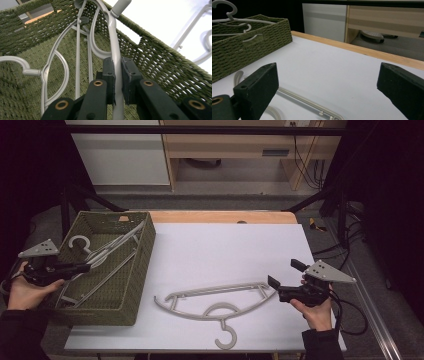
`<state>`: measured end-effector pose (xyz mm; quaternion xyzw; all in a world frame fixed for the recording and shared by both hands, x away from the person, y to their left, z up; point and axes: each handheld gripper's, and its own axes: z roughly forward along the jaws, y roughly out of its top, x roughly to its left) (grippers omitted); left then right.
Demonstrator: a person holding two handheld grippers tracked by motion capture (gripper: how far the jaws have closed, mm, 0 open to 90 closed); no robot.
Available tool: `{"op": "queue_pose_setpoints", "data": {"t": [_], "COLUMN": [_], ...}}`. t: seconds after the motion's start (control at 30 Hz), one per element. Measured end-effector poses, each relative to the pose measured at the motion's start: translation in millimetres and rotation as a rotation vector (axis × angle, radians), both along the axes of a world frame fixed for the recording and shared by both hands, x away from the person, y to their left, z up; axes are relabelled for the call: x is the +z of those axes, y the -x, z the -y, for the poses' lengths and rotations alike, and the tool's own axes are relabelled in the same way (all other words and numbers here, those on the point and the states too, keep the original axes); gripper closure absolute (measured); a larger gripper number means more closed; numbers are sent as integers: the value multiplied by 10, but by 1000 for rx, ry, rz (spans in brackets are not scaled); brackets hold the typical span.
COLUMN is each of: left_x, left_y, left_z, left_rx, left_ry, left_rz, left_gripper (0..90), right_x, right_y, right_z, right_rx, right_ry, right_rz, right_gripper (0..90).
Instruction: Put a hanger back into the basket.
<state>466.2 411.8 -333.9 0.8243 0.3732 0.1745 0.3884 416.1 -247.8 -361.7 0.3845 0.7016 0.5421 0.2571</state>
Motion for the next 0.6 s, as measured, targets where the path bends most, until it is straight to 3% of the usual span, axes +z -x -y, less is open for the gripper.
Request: {"op": "queue_pose_setpoints", "data": {"t": [0.07, 0.3, 0.4, 0.6], "left_x": [-2, -92, -170, -283], "left_y": [-28, -20, -18, -34], "left_z": [14, -47, -93, -133], "left_rx": [1, 9, 22, 70], "left_ry": [-1, 77, 107, 108], "left_rz": [6, 18, 4, -51], "left_gripper": [820, 820, 819, 811], "right_x": [-3, -5, -4, -8], "right_y": [-4, -5, -5, -7], "right_z": [-4, -11, -12, -18], "right_rx": [-4, 0, -1, -1], "right_ry": [1, 1, 1, 2], "right_rz": [0, -2, -2, -5], "right_gripper": [39, 39, 39, 39]}}
